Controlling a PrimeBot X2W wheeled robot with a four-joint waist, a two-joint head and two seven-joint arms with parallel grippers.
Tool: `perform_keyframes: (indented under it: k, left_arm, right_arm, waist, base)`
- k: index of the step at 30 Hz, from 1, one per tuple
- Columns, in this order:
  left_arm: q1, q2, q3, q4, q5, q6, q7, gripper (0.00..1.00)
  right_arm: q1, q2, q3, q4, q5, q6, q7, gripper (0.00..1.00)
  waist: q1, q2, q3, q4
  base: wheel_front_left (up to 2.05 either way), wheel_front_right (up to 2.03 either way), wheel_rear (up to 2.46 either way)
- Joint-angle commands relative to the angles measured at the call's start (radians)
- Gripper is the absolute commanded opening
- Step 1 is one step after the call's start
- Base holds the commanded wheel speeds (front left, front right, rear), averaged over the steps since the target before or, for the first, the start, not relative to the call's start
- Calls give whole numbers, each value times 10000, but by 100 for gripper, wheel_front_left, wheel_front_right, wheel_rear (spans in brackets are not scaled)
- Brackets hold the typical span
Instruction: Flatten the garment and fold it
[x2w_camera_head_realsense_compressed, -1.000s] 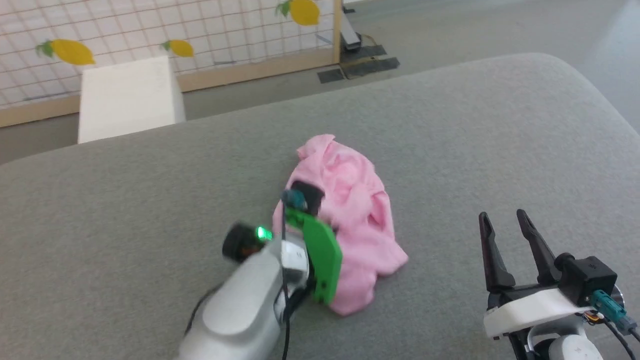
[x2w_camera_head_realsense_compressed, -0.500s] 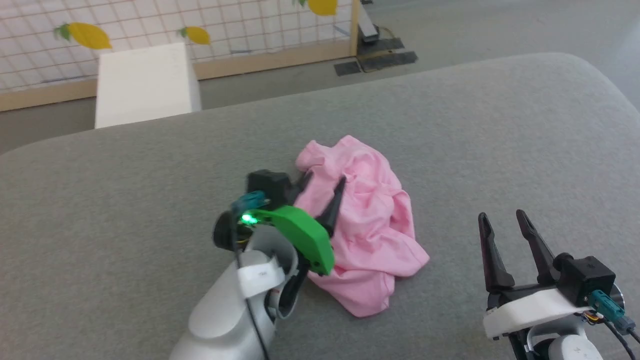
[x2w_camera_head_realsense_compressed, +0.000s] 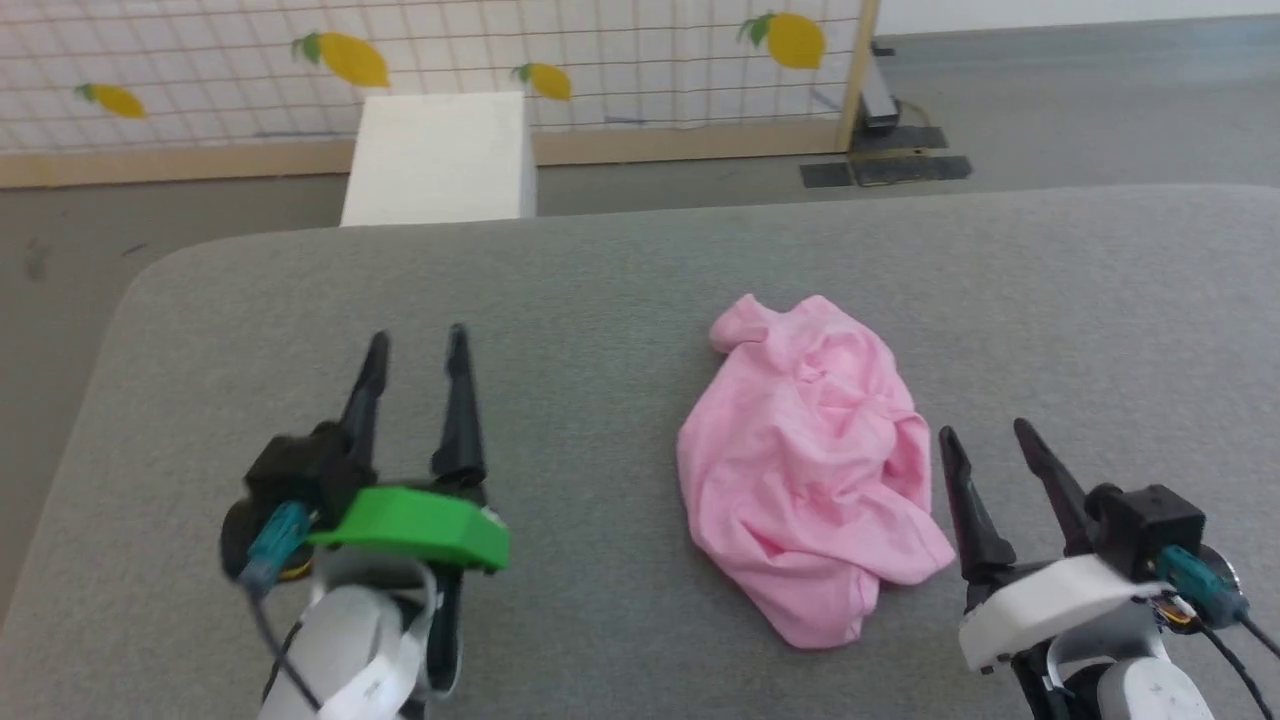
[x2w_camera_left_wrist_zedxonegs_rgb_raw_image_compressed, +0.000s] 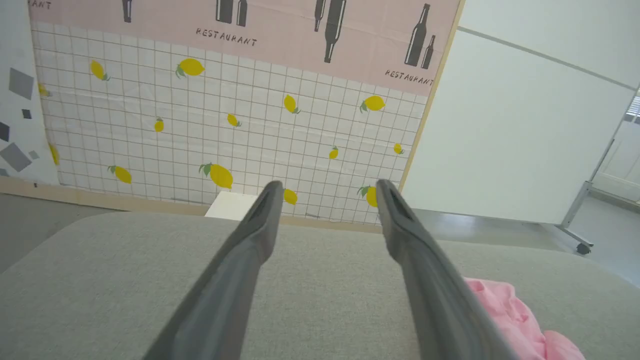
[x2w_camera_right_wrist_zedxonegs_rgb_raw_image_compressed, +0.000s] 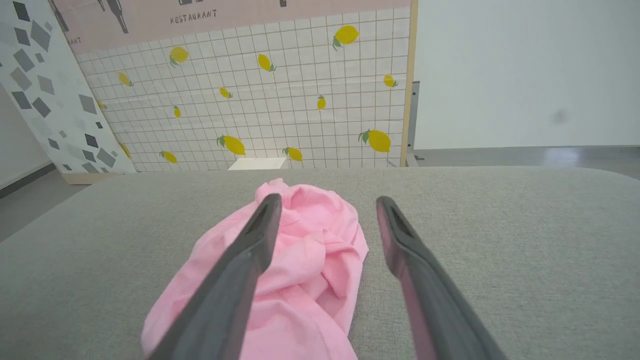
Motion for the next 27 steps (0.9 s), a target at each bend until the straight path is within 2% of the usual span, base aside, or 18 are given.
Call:
perform_keyframes:
  k: [1,6,7,9,15,17,18,21,27]
  left_arm:
    - [408,-84,194,-159,208,51,-33,100]
    - [1163,-321,926,-747,833,-89,-34,100]
    - [1309,-460,1177,-934,1015,-254,-34,100]
    - [1331,-547,1327,-1053,1114,-348,-34,100]
    - [1282,-651,1395,-1079,1167,-534,-35,100]
    - [1265,-659,1359,-1080,1102,-531,-35,100]
    - [1260,-660,1334,-1083,1051,-511,-35,100]
    - [1251,-663,1269,-1089,935,-445,-35,100]
    - [1233,-664,1186,-1087,845,-403,-35,100]
  right_arm:
    - [-275,3,-10,82,136,-15,335,100]
    - [-970,3,-320,748,745,-15,2728,100]
    - [-1533,3,-647,1315,1213,-15,4295,100]
    - [-1981,3,-848,1698,1153,-15,5259,100]
    - [-2902,3,-811,2428,1337,-15,6725,100]
    - [-3085,3,-567,2459,1680,-15,6920,14]
    - [-3147,3,-450,2432,1820,-15,6955,0]
    - [-3291,3,-10,2256,2146,-15,6965,0]
    - [-4023,3,1165,1664,3538,-15,6140,0]
  waist:
    - [1,0,153,430]
    - [1,0,440,798]
    - [1,0,628,980]
    - [1,0,767,1107]
    - [1,0,1018,1375]
    - [1,0,1036,1436]
    - [1,0,1035,1454]
    - [1,0,1005,1494]
    - [1,0,917,1463]
  base:
    - [0,0,0]
    - [0,0,0]
    - [0,0,0]
    - [0,0,0]
    - [0,0,0]
    - [0,0,0]
    - [0,0,0]
    - [0,0,0]
    - [0,0,0]
